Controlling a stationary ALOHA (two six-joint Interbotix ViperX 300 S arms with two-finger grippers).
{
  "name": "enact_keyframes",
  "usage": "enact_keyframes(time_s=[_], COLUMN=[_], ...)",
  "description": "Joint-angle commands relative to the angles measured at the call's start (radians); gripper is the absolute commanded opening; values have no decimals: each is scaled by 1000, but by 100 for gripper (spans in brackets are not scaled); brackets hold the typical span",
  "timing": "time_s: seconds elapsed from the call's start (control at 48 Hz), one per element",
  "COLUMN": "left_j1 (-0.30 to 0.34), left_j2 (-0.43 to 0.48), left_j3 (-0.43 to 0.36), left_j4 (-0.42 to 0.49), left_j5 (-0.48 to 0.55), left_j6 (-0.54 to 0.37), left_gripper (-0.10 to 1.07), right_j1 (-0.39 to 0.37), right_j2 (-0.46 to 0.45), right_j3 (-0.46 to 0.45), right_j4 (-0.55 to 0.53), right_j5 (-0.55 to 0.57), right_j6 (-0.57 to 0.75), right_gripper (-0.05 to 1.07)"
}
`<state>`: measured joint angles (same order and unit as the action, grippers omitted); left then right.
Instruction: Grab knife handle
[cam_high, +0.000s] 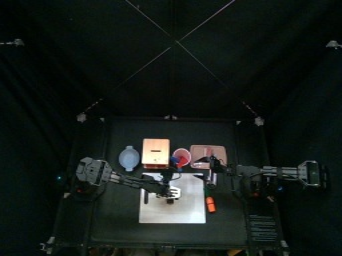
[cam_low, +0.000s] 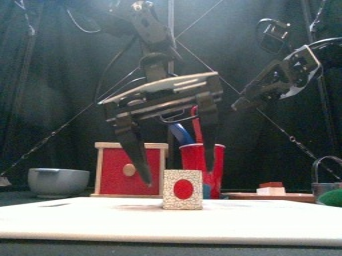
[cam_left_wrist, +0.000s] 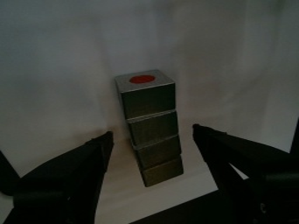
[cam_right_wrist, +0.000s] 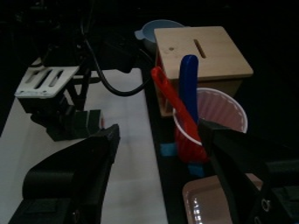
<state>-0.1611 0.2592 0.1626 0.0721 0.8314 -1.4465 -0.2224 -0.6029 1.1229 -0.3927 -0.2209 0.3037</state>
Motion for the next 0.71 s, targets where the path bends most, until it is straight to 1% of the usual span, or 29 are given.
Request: enact_keyframes(time_s=[0.0,0.125,0.25,0.312,0.354,0.417,0.542,0.625,0.688], left_j1=[3,14,71,101,117,147,184,192,195], left_j2=[-100,-187,-268,-314,-337,-379,-454,-515,-571], left_j3=[17,72,147,190,215,267,357,420,483], left_j4=[-14,12,25,29,28,21,20,32,51], left_j5=[-2,-18,-103,-186,-229,-319,-460,-543,-620], left_j6=[52,176,368,505,574,699,887,999,1086], left_gripper=[103,103,103,103,103,103,103,103,103], right_j1=[-3,-3,-3,-3,-3,-2,2,3,2], right_j2=[-25,-60,-101,-123,-135,-149,-167,-172,-172], right_j3=[-8,-5,-5,-6,-6,-6,-8,-8,-9], right_j4=[6,12,12,12,14,23,57,86,100], right_j5=[-3,-3,-3,-3,-3,-3,-3,-3,-3], right_j6=[2,0,0,2,2,3,3,2,2], right_gripper=[100,100,100,100,100,100,100,100,100])
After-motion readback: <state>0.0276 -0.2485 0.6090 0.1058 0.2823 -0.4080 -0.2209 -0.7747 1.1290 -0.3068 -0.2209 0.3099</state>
